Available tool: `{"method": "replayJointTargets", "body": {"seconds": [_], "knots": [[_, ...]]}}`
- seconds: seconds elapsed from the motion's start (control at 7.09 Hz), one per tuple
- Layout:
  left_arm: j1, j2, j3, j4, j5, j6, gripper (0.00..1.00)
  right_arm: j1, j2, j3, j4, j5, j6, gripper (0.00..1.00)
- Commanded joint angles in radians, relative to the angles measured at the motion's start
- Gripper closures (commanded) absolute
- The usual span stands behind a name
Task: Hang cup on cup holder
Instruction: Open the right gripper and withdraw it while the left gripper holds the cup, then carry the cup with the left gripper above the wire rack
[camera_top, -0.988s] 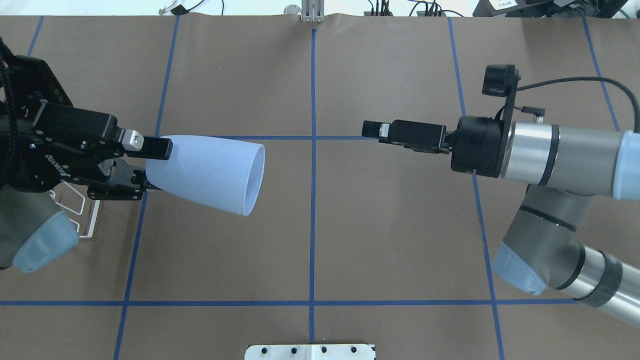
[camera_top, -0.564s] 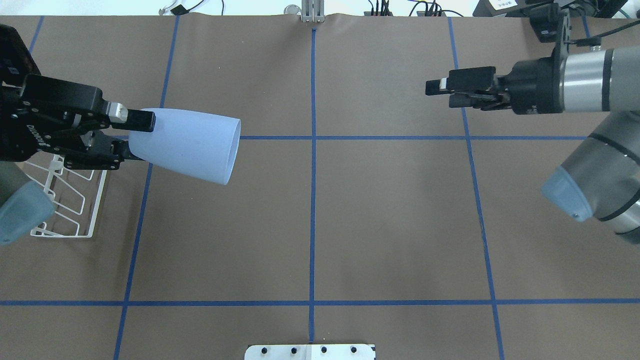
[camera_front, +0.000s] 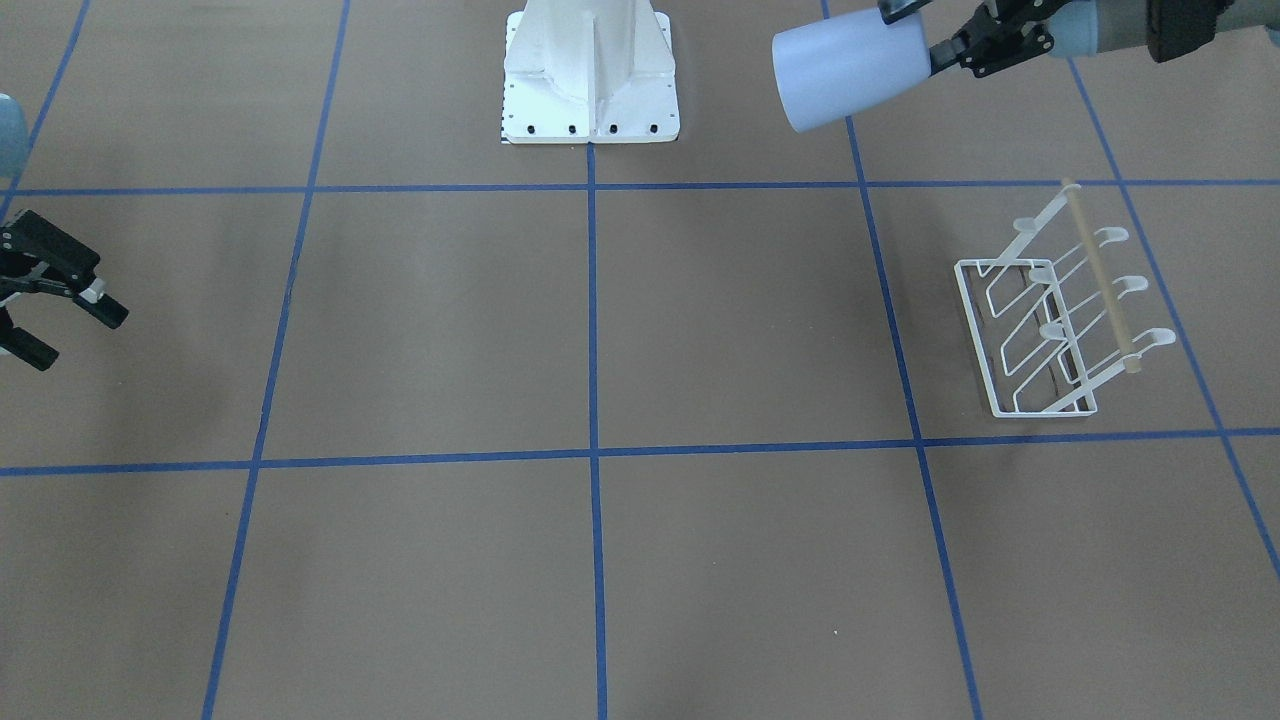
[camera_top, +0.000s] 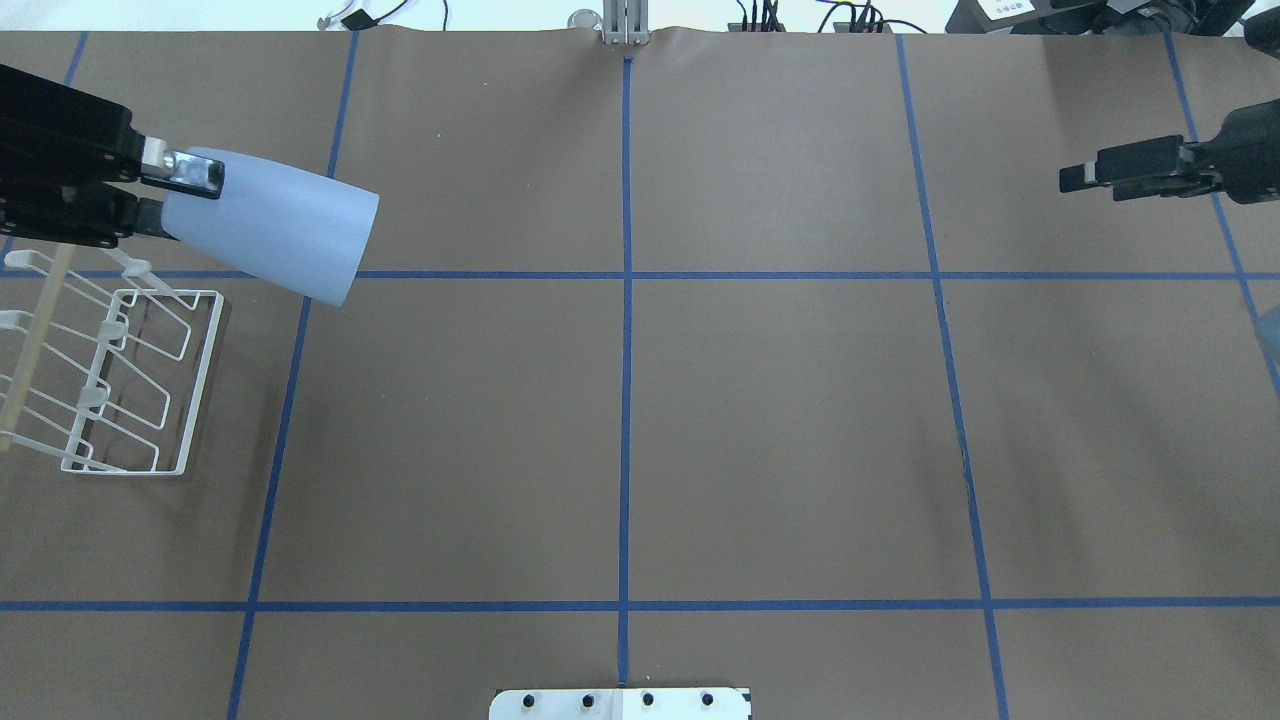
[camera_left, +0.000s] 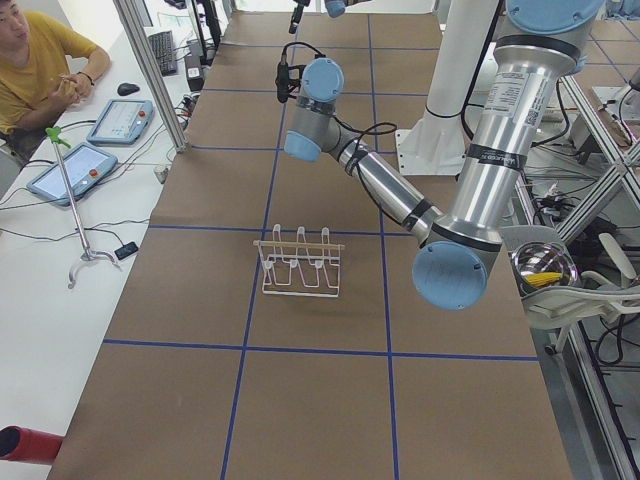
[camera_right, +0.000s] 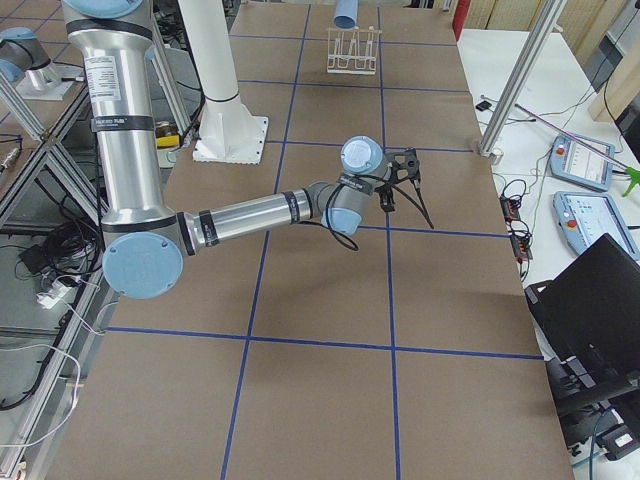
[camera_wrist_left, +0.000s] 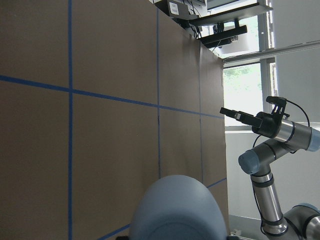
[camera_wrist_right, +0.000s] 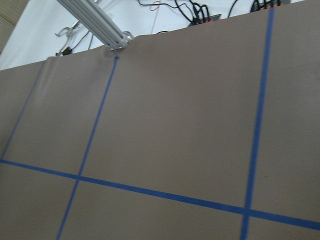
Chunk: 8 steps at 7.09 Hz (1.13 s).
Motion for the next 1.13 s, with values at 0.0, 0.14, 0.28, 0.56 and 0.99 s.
{"method": "replayJointTargets", "body": {"seconds": [0.0,0.14,0.28,0.56,0.99], "knots": [[-0.055,0.006,-0.002,0.143,-0.024,0.158,1.0,0.096,-0.063,-0.001,-0.191,-0.011,-0.267,0.0],[-0.074,0.008,-0.002,0.237,-0.024,0.27,1.0,0.155,-0.089,-0.001,-0.316,-0.015,-0.474,0.0],[-0.094,0.014,-0.002,0.317,-0.022,0.376,1.0,0.192,-0.09,-0.003,-0.422,-0.015,-0.615,0.0],[-0.121,0.072,-0.002,0.374,-0.012,0.526,1.0,0.229,-0.116,-0.012,-0.513,-0.021,-0.767,0.0],[-0.14,0.082,-0.001,0.471,-0.007,0.646,1.0,0.268,-0.146,-0.02,-0.526,-0.018,-0.819,0.0]]}}
